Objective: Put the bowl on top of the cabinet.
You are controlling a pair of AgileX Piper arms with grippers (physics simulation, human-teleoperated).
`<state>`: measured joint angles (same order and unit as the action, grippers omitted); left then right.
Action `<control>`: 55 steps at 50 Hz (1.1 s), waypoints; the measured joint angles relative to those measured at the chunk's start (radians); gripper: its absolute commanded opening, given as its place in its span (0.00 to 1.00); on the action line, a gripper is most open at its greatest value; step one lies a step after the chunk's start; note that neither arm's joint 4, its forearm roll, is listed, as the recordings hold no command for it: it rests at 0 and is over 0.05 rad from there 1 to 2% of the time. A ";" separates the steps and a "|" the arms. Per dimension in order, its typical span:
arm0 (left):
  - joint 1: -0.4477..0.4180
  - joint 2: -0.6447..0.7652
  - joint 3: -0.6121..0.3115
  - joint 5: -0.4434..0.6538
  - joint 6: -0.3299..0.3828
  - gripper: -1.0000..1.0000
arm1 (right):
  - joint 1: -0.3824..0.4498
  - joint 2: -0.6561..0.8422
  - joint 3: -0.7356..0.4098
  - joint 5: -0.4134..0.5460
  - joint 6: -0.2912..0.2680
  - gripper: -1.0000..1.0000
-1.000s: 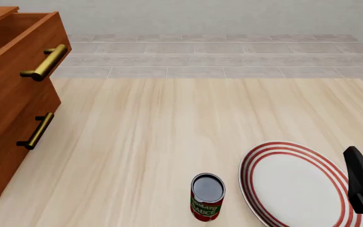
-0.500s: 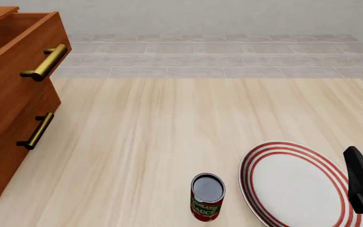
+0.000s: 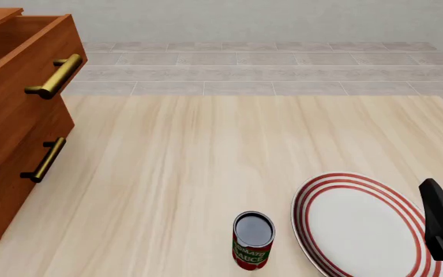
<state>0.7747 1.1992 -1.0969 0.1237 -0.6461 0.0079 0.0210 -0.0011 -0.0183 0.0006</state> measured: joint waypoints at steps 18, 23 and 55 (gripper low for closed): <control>0.014 0.013 0.013 -0.054 -0.003 1.00 | 0.000 0.000 0.000 0.000 0.000 1.00; 0.017 0.014 0.017 -0.065 -0.004 1.00 | 0.000 0.000 0.000 0.000 0.000 1.00; -0.013 -0.116 0.074 -0.048 -0.001 1.00 | 0.000 0.000 0.000 0.000 0.000 1.00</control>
<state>0.7615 1.0833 -1.0226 0.0758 -0.6466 0.0079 0.0211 -0.0011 -0.0183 0.0005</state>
